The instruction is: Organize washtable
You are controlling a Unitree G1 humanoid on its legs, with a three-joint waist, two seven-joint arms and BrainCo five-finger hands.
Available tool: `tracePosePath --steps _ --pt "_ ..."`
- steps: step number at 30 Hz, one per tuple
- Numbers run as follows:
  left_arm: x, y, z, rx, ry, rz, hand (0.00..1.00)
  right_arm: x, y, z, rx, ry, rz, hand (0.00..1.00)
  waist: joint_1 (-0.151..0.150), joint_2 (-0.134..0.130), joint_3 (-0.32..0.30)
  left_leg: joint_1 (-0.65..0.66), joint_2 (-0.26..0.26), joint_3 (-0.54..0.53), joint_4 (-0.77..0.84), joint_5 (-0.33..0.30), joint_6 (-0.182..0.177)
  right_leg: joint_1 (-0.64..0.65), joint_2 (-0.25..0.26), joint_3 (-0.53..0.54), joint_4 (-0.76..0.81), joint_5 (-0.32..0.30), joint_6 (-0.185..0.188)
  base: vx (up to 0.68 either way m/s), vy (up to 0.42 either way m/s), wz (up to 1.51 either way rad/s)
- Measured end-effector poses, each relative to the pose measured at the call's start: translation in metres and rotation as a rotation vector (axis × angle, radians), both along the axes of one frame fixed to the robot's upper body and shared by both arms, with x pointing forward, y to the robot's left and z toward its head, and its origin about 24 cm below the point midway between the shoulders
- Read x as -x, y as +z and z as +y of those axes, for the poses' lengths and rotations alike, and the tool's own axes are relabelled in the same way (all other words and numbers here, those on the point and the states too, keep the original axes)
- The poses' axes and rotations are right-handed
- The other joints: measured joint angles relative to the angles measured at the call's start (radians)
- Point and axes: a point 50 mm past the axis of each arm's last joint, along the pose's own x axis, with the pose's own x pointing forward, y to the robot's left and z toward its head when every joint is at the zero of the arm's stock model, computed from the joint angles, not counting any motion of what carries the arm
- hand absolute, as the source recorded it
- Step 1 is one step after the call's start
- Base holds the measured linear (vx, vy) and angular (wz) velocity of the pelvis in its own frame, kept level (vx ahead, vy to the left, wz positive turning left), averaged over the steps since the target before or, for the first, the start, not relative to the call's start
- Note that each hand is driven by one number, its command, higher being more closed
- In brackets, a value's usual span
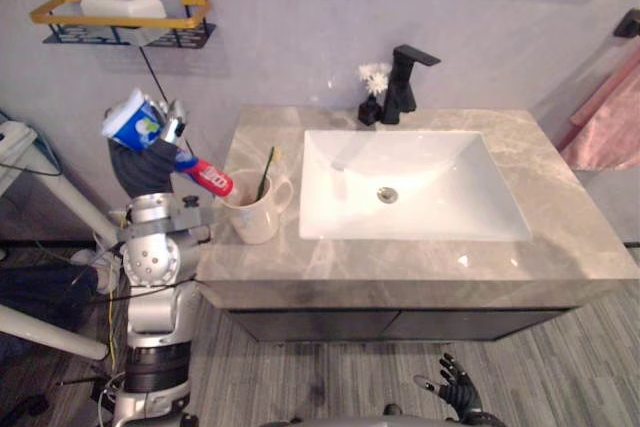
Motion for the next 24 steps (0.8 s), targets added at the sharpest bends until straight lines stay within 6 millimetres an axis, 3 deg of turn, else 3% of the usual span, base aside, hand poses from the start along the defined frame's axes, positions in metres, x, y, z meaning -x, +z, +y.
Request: tracePosePath --steps 2,8,12,13,24 --pt "-0.001 -0.003 -0.001 0.016 -0.003 0.006 1.00 0.000 0.000 0.000 0.004 0.004 0.001 0.00 0.000 -0.001 0.001 0.000 0.000 0.000 0.000 0.000 0.000 0.000 0.000 0.000 0.000 0.000 0.000 -0.02 -0.007 0.00" --pt "-0.013 -0.046 0.006 0.067 0.026 0.220 1.00 0.000 0.000 0.000 0.020 0.023 0.007 0.00 -0.003 -0.007 0.008 -0.002 0.002 0.011 -0.002 0.000 0.000 -0.007 0.002 0.003 -0.005 0.004 -0.003 -0.03 -0.011 -0.05" --pt "-0.015 -0.052 0.007 0.073 0.029 0.254 1.00 0.000 0.000 -0.001 0.031 0.013 0.009 0.00 -0.006 -0.010 0.009 -0.002 0.000 0.018 -0.004 0.000 0.000 0.003 0.002 0.002 -0.034 0.018 -0.004 0.00 -0.005 -0.04" --pt "-0.015 -0.052 0.008 0.073 0.029 0.255 0.00 0.000 0.000 -0.001 0.031 0.013 0.008 0.00 -0.006 -0.010 0.009 -0.002 0.000 0.018 -0.005 0.000 0.000 0.003 0.003 0.001 -0.035 0.018 -0.005 0.00 0.000 0.00" --pt "-0.015 -0.053 0.008 0.091 0.023 0.255 0.00 -0.001 0.002 -0.008 0.051 0.018 0.005 0.00 -0.012 -0.005 0.010 -0.001 0.003 0.025 -0.004 0.000 0.000 0.008 0.006 0.001 -0.054 0.032 -0.017 -0.02 -0.015 -0.02"
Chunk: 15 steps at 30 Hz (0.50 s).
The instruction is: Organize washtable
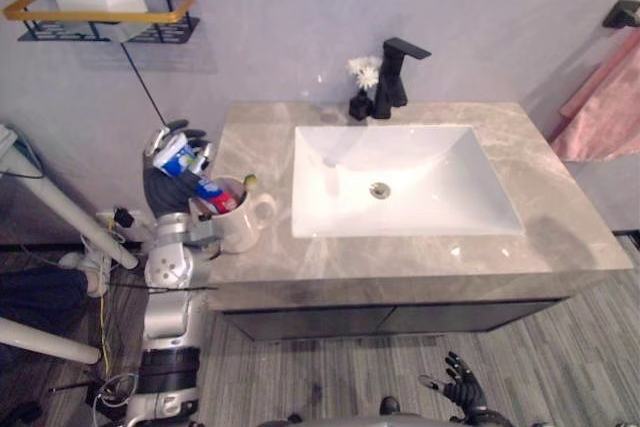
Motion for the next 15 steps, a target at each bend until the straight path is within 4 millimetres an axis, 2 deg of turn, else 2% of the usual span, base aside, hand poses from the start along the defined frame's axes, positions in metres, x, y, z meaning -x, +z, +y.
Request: tracePosePath --steps 9,15 --pt "0.000 0.003 -0.003 -0.001 -0.011 -0.013 0.00 0.001 0.000 0.001 -0.002 0.005 0.003 0.00 -0.013 0.008 -0.003 -0.001 -0.001 0.001 -0.001 0.001 -0.001 -0.002 -0.001 0.007 0.001 0.003 0.005 -0.01 -0.003 0.00" --pt "0.008 0.034 -0.023 -0.013 -0.085 -0.160 0.00 0.001 -0.001 0.002 -0.004 0.004 0.004 0.00 -0.014 0.008 -0.003 -0.005 -0.002 0.001 0.002 0.001 -0.001 -0.003 -0.002 0.014 0.007 0.003 0.005 0.00 0.000 0.00"
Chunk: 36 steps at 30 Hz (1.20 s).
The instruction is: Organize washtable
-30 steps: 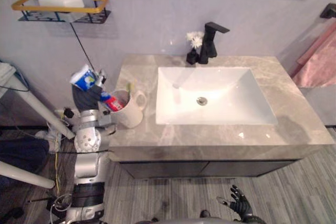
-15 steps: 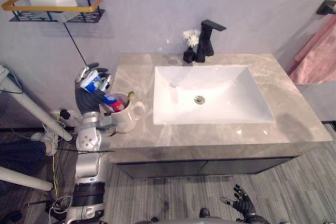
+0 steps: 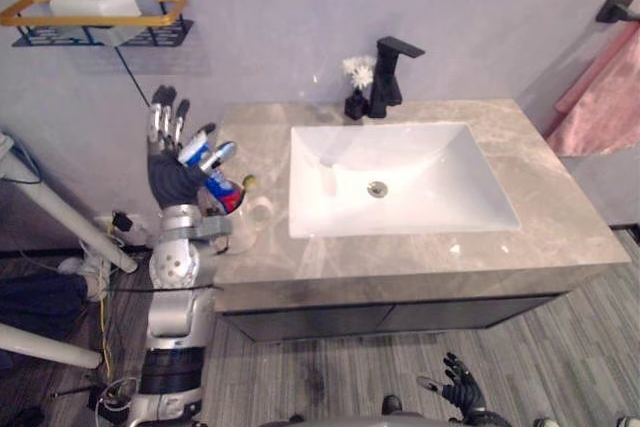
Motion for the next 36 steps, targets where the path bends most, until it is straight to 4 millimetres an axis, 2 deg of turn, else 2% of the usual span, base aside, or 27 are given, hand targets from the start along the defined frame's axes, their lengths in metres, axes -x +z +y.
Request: tracePosePath --steps 5,8,9,13,16,21,25,26,28,32,36 --pt "0.012 0.021 -0.007 -0.006 -0.024 -0.118 0.00 0.000 0.000 0.000 0.000 0.000 0.001 0.00 0.001 0.005 0.000 0.000 -0.001 -0.004 0.003 0.000 0.000 -0.001 -0.001 -0.002 0.009 -0.002 0.002 0.00 -0.001 0.01" --pt "0.026 0.040 -0.008 -0.002 -0.020 -0.231 0.00 0.001 0.000 0.000 0.000 -0.001 0.002 0.00 0.001 0.012 0.000 0.001 -0.002 -0.013 0.002 0.001 0.002 0.001 -0.003 -0.016 0.019 -0.003 0.003 -0.02 -0.008 0.08" --pt "0.033 0.048 -0.005 -0.002 -0.004 -0.281 0.00 0.001 0.000 0.000 0.000 -0.001 0.002 0.00 0.002 0.017 -0.002 0.001 -0.003 -0.018 0.001 0.004 0.003 0.001 -0.003 -0.020 0.022 -0.004 0.003 -0.03 -0.012 0.10" --pt "0.050 0.058 0.011 0.000 0.082 -0.368 0.00 0.001 0.000 0.000 0.000 -0.002 0.002 0.00 0.010 0.026 -0.004 0.003 -0.004 -0.030 -0.010 0.014 0.004 0.001 -0.004 -0.028 0.031 -0.011 -0.002 -0.03 -0.021 0.10" --pt "0.062 0.049 0.022 0.014 0.152 -0.343 0.00 0.003 0.000 -0.002 0.003 -0.010 0.007 0.00 0.026 0.026 -0.004 0.008 -0.006 -0.040 -0.034 0.030 0.002 0.000 -0.003 -0.039 0.031 -0.013 -0.001 -0.04 -0.036 0.10" --pt "0.083 0.007 0.039 0.097 0.266 -0.165 0.00 0.009 -0.001 -0.003 0.004 -0.017 0.020 0.00 0.034 0.025 -0.004 0.012 -0.009 -0.063 -0.064 0.050 0.001 0.002 -0.004 -0.062 0.033 -0.023 -0.006 -0.03 -0.034 0.14" --pt "0.093 -0.019 0.037 0.187 0.275 -0.047 0.00 0.011 -0.002 -0.002 0.000 -0.020 0.025 0.00 0.034 0.022 -0.002 0.019 -0.010 -0.073 -0.072 0.053 0.001 0.012 -0.005 -0.072 0.033 -0.026 0.000 -0.01 -0.020 0.09" --pt "0.094 -0.025 0.034 0.196 0.262 -0.015 1.00 0.013 -0.003 -0.001 -0.003 -0.023 0.031 0.00 0.035 0.018 -0.001 0.024 -0.011 -0.079 -0.074 0.053 0.001 0.019 -0.005 -0.074 0.033 -0.029 0.002 0.00 -0.021 0.12" --pt "0.095 -0.033 0.031 0.201 0.243 0.027 1.00 0.014 -0.003 0.000 -0.005 -0.023 0.031 0.00 0.038 0.016 -0.002 0.026 -0.010 -0.081 -0.076 0.053 0.001 0.021 -0.005 -0.075 0.035 -0.031 0.002 0.00 -0.013 0.04" --pt "0.090 -0.063 0.021 0.260 0.185 0.173 1.00 0.014 -0.003 0.002 -0.008 -0.021 0.031 0.00 0.049 0.014 0.000 0.041 -0.010 -0.080 -0.092 0.056 0.000 0.029 -0.004 -0.075 0.035 -0.033 0.003 0.00 0.000 0.00" --pt "0.086 -0.084 0.009 0.322 0.104 0.266 1.00 0.011 -0.002 0.008 -0.020 -0.008 0.019 0.00 0.056 -0.001 0.003 0.046 -0.008 -0.080 -0.107 0.056 0.000 0.030 -0.004 -0.077 0.047 -0.046 0.007 -0.02 -0.019 0.01"
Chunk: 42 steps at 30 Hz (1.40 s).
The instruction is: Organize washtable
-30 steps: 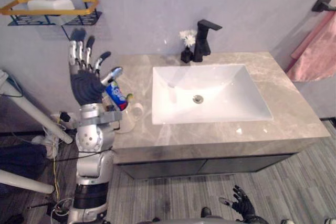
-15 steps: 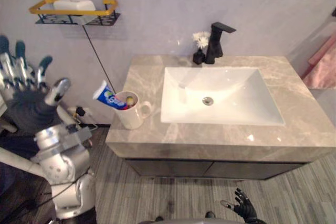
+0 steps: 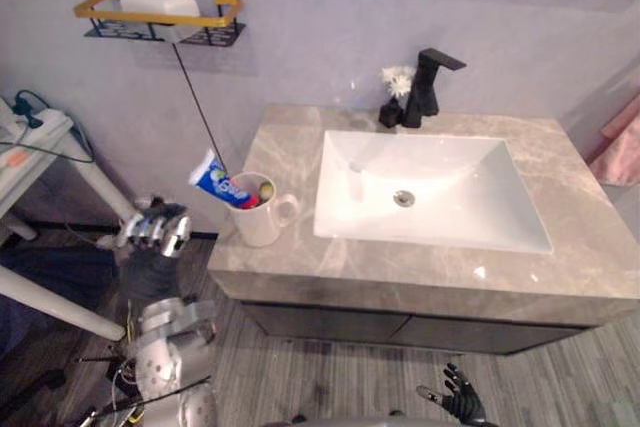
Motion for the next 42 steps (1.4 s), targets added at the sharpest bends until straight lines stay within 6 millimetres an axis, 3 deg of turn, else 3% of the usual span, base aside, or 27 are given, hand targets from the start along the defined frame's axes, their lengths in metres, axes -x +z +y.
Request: tracePosePath --steps 9,11,20,37,42 --pt "-0.008 -0.034 -0.022 0.055 -0.132 0.136 1.00 -0.009 0.005 0.004 0.001 0.010 -0.045 0.00 0.003 -0.010 0.000 0.011 0.004 0.006 0.002 0.000 -0.001 0.002 0.002 -0.001 0.004 -0.006 0.003 0.01 -0.006 0.01" --pt "-0.009 -0.050 -0.029 0.063 -0.172 0.206 1.00 -0.010 0.006 0.004 0.006 0.005 -0.046 0.00 0.002 -0.010 0.000 0.012 0.005 0.009 0.003 0.000 -0.001 0.002 0.002 0.000 0.004 -0.007 0.002 -0.03 -0.031 -0.04" --pt "-0.007 -0.071 -0.032 0.045 -0.217 0.312 1.00 -0.008 0.006 -0.001 0.026 0.004 -0.041 0.00 0.000 0.002 -0.007 0.004 0.011 0.024 0.011 0.002 -0.006 -0.016 0.007 0.005 0.001 -0.005 -0.002 -0.06 -0.034 -0.05" --pt "-0.013 -0.063 -0.025 -0.071 -0.246 0.300 1.00 -0.012 0.005 -0.001 0.028 0.012 -0.042 0.00 0.001 0.001 -0.011 -0.010 0.013 0.038 0.014 0.006 -0.011 -0.016 0.018 0.025 -0.055 0.041 -0.009 -0.03 -0.013 -0.03" --pt "-0.018 -0.041 -0.030 -0.088 -0.265 0.202 1.00 -0.010 0.004 -0.001 0.026 0.012 -0.034 0.00 -0.001 -0.001 -0.011 -0.010 0.012 0.038 0.016 0.006 -0.011 -0.015 0.017 0.025 -0.053 0.042 -0.009 -0.04 -0.017 0.00"
